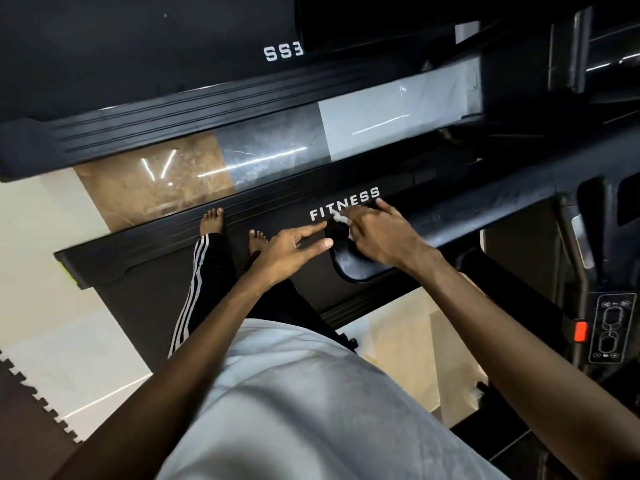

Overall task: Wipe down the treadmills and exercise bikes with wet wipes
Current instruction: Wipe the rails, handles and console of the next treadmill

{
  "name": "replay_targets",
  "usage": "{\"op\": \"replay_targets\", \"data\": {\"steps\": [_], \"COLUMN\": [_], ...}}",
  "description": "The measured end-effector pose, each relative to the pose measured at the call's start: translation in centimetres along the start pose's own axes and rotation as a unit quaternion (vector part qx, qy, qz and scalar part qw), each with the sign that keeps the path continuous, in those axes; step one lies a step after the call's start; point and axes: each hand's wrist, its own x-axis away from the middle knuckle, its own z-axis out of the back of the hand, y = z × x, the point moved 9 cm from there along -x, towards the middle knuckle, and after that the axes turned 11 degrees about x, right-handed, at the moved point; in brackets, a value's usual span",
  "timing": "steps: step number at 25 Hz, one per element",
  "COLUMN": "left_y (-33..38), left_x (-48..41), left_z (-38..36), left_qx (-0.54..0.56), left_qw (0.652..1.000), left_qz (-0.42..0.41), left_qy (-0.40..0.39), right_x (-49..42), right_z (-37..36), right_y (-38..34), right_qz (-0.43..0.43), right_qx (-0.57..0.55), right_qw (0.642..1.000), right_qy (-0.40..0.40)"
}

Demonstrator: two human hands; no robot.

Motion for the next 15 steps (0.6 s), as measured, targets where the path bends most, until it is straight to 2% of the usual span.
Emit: {"op": "replay_targets", "data": {"steps": [3,5,8,10,12,15], "left_y": [0.3,0.7,0.3,-0.1,0.8,4.5], "left_x": [0.0,-0.1,-0.6,-0.9,-0.5,0.7], "left_z": [-0.2,-0.1,0.0,-0.1,-0.3,-2.0], "left_qx": [0.011,-0.007,-0.035,-0.044,-0.082,-0.148], "left_qw": [1.000,1.000,0.999,0.998,0.996,0.988], "left_qz": [-0.003,0.003,0.028,0.034,0.036,0.013], "left_qy": [-0.006,-0.006,-0.008,-0.010,-0.004,-0.035], "right_x": [-1.3,-1.9,-2.5,-1.8,-0.7,2.2], "right_z": [-0.6,-0.5,-0.7,-1.1,-1.0,-0.2], "right_y": [3.9,5.2,2.0,2.1,5.3,10.5], "right_qz": [-0.058,-0.078,0.024,0.043,-0.005,-0.125], "right_qx": [0.032,0.048,-0.015,-0.037,-0.016,-0.015], "right_qw": [0.995,0.993,0.997,0.998,1.000,0.990], "right_qy": [-0.067,-0.076,-0.068,-0.038,-0.005,0.068]}}
